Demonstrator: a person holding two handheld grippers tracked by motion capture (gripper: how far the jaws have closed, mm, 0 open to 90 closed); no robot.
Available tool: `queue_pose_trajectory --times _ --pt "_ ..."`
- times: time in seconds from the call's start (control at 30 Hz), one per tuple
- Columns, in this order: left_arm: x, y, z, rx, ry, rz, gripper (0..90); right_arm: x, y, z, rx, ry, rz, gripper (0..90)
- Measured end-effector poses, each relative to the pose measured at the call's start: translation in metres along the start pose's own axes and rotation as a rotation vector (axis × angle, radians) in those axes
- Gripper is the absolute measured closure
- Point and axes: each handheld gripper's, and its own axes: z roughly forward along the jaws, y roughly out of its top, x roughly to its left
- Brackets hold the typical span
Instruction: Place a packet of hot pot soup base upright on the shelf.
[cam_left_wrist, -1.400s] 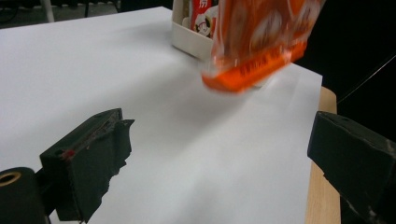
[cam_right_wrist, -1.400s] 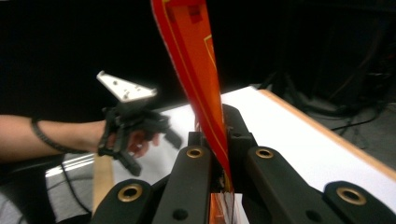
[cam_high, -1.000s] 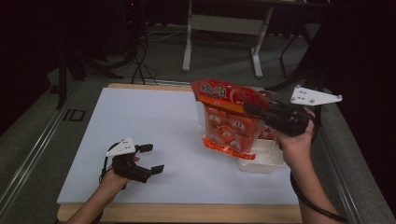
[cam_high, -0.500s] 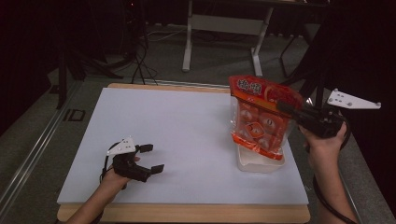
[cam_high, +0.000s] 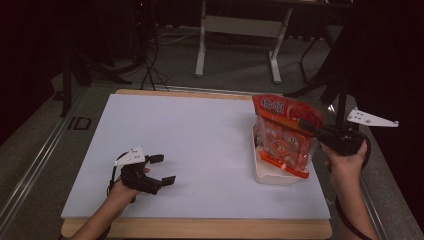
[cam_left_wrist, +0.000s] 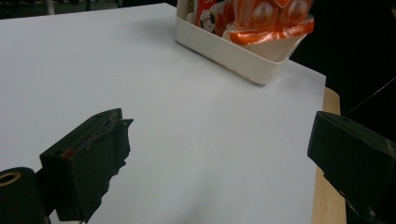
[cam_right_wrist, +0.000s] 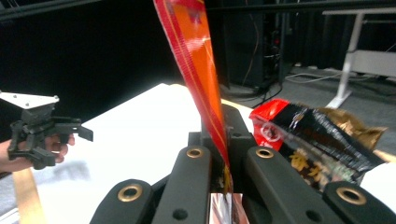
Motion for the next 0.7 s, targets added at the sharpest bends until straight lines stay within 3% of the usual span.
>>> queue_pose_trajectory --times 0.53,0.7 --pt "0.002 -0.002 0.0 0.002 0.0 -0.005 4.6 -0.011 -0.029 0.019 0.043 0.019 0.063 90.0" --pt "0.002 -0.002 0.001 0.006 0.001 -0.006 4.6 -0.02 -0.041 0.018 0.018 0.029 0.102 90.0"
